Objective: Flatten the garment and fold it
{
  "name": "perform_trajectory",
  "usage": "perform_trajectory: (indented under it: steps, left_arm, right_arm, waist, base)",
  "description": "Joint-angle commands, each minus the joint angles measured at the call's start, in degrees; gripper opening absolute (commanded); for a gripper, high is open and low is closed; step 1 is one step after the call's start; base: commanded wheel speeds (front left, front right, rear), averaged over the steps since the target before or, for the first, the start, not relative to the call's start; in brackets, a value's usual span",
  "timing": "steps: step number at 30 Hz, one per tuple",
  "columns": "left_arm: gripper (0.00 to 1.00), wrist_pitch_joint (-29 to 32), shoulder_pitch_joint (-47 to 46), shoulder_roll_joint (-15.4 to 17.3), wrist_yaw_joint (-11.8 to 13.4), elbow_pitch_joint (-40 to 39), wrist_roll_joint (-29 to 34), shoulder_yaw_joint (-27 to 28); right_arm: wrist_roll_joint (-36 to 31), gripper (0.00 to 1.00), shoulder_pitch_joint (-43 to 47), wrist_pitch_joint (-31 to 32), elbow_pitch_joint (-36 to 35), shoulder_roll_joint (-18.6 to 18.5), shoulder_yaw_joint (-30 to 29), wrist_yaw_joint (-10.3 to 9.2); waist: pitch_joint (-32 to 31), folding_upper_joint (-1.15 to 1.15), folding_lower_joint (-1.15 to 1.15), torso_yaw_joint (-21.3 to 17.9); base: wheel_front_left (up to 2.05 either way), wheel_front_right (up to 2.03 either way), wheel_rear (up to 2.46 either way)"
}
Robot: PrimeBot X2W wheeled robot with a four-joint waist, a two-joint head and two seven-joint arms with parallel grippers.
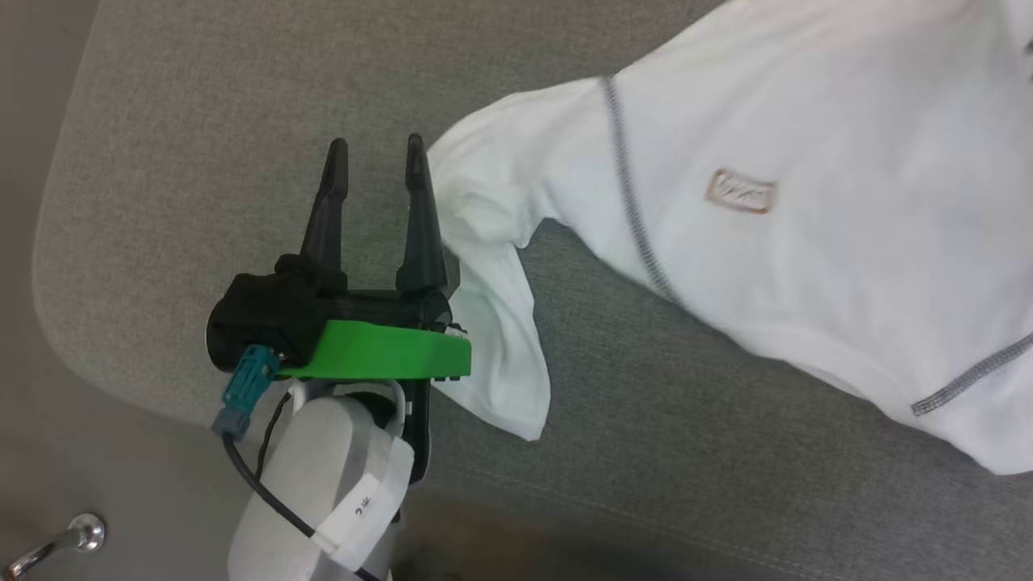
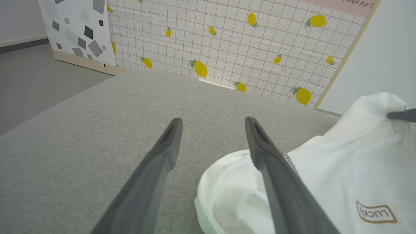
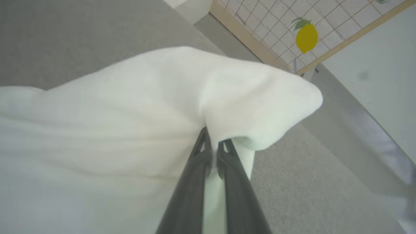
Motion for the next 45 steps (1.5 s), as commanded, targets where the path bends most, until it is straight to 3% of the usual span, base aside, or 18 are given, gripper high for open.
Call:
perform_trajectory:
  steps: [1,5,12,13,14,19,24,30,36,45]
  left_arm:
    - [1.0,-0.22,-1.12,-0.15,0.46,-0.31,-0.3,-0.22]
    - [1.0,-0.22,-1.83,-0.15,0.82,-0.33,-0.46,-1.21]
    - [1.0,-0.22,-2.3,-0.16,1.23,0.11,-0.39,-1.94]
    - [1.0,-0.22,-2.28,-0.16,1.2,0.3,-0.34,-1.9]
    - [1.0,-0.22,-2.24,-0.16,1.13,0.5,-0.24,-1.82]
    - [1.0,-0.23,-1.45,-0.16,0.55,1.83,0.68,-0.65]
    - [1.0,-0.23,0.25,-0.16,-0.75,4.01,2.15,1.1]
    - [1.0,-0.23,4.25,-0.16,-2.33,6.12,3.27,4.21]
    - [1.0,-0.23,9.16,-0.13,-4.68,8.39,4.75,6.9]
    - [1.0,1.37,12.45,0.25,-6.52,14.55,4.8,7.15]
  right_arm:
    - [-2.77,0.0,-2.87,-2.71,0.56,-0.17,-1.22,-0.11]
    - [-9.42,0.0,-7.13,-8.9,2.61,0.44,-2.43,-0.11]
    - [-10.96,0.0,-8.06,-12.35,9.63,3.51,-3.85,-0.11]
    - [-10.49,0.7,-7.51,-12.64,10.56,4.06,-3.76,-0.11]
    - [-9.93,1.0,-6.98,-12.75,11.36,4.44,-3.84,-0.11]
    - [-5.31,1.0,-2.61,-15.44,13.35,6.1,-4.1,-0.11]
    - [1.52,1.0,4.11,-21.13,11.0,6.97,-4.55,-0.11]
    - [10.51,1.0,18.18,-32.54,-1.0,6.14,-7.65,-0.11]
    - [8.01,1.0,38.53,-37.87,-12.72,8.52,-17.47,-0.11]
    - [0.61,1.0,59.28,-36.65,-24.05,20.92,-26.73,-0.11]
  waist:
    - [1.42,0.0,-0.01,1.43]
    - [2.27,0.0,-0.01,2.56]
    - [2.57,0.0,-0.01,2.93]
    - [2.47,0.0,-0.01,2.71]
    - [2.32,0.0,-0.01,2.45]
    - [0.08,0.0,-0.01,0.09]
    - [-4.18,0.0,-0.01,-3.02]
    - [-10.37,0.0,-0.01,-7.43]
    - [-16.12,0.0,-0.01,-11.84]
    - [-20.75,0.0,-0.01,-16.36]
  base:
    - [0.0,0.0,0.0]
    - [0.0,0.0,0.0]
    - [0.0,0.0,0.0]
    - [0.0,0.0,0.0]
    - [0.0,0.0,0.0]
    - [0.0,0.0,0.0]
    - [0.0,0.0,0.0]
    - [0.0,0.0,0.0]
    - [0.0,0.0,0.0]
    - [0.0,0.0,0.0]
